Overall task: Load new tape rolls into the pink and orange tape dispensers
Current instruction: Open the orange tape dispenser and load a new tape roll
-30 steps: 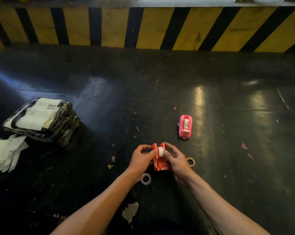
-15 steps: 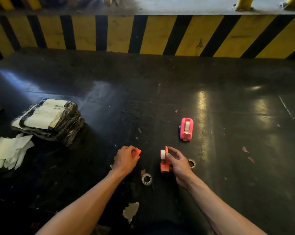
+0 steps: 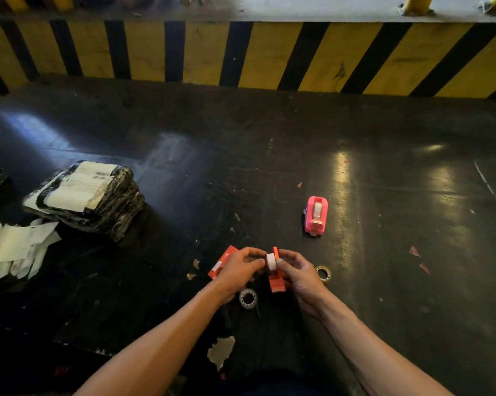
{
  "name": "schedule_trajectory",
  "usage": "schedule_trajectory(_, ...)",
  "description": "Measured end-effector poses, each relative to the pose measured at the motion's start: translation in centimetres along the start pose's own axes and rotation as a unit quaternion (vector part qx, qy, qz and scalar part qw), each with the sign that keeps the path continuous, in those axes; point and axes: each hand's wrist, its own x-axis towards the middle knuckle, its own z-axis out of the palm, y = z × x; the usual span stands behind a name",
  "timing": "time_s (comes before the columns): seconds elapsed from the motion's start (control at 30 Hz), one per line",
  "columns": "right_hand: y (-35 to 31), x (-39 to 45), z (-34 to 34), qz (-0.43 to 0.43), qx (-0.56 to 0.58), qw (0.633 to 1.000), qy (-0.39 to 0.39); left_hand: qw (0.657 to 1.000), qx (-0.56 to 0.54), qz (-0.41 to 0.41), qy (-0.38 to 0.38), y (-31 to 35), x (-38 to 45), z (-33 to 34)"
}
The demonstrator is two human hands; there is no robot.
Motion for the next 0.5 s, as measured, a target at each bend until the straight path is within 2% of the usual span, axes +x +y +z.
schedule_trajectory(0.13,-0.2,0.1,-0.1,-0.002,0.003,1.000,0.004,0.998,-0.060,-0.008,-0.011,0.0,0.0,0.4)
schedule_trajectory(0.27,-0.3,-0.1,-0.2,0.008,0.011,1.000,0.001,0.998,-0.058,-0.013,-0.020,0.1,0.0,0.5)
schedule_trajectory(0.4,-0.6,-0.2,-0.7,0.022,0.054,0.998,0.022,0.997,-0.078,0.003,0.026,0.1,0.4,0.9)
schedule_trajectory(0.43,-0.8,-0.2,-0.8,0.025,0.060,0.997,0.036,0.997,-0.047,0.023,0.049,0.0,0.5,0.7)
schedule_trajectory(0.5,-1.0,0.0,-1.1,0.032,0.074,0.995,0.064,0.985,0.131,0.088,0.077,-1.0,0.9,-0.1)
